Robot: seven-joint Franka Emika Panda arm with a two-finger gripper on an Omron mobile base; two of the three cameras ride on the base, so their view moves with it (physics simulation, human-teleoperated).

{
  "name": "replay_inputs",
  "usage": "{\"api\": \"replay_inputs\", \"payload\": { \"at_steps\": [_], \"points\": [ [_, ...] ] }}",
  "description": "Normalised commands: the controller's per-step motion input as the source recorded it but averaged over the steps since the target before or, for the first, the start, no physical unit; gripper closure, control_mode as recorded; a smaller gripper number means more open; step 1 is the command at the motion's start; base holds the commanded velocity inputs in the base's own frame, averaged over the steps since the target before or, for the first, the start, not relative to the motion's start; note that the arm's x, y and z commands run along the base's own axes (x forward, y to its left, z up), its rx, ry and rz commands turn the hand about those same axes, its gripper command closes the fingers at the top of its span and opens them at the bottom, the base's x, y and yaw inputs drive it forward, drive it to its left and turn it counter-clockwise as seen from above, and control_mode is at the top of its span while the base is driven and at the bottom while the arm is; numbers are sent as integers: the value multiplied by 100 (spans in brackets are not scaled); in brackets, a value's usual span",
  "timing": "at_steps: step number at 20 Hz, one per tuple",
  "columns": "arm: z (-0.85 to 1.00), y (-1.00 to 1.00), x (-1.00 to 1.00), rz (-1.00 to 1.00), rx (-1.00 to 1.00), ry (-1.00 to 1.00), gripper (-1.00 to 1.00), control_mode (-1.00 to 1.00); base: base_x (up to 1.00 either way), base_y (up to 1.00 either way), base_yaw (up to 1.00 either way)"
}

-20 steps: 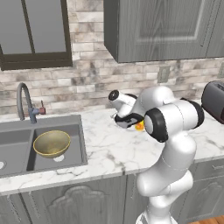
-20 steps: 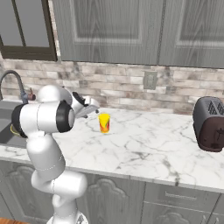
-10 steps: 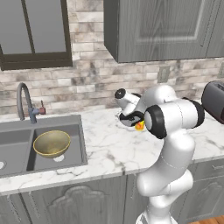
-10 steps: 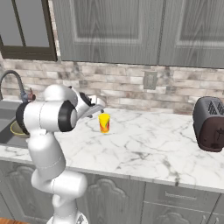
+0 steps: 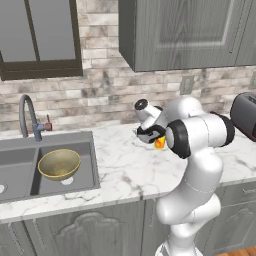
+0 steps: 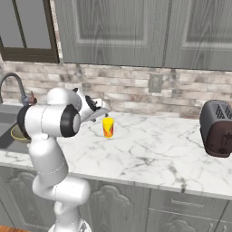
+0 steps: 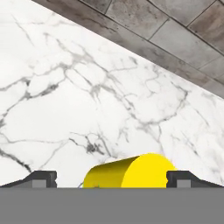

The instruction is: Place the cup in the left basin and the bowl in the right basin of the sink.

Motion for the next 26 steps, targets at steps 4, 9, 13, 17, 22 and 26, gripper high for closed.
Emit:
{"api": "replay_inputs", "payload": {
  "at_steps": [4,9,13,17,22,26],
  "points": [
    [0,0,-18,0,0,2,-100,-100,0,0,0],
    [-4,0,-12,0,0,4,-100,-100,0,0,0],
    [-10,-6,9,5,0,2,-100,-100,0,0,0],
    [-20,-16,29,5,0,5,-100,-100,0,0,0],
    [-31,-6,25,5,3,8,-100,-100,0,0,0],
    [-29,0,24,5,4,9,-100,-100,0,0,0]
  ]
}}
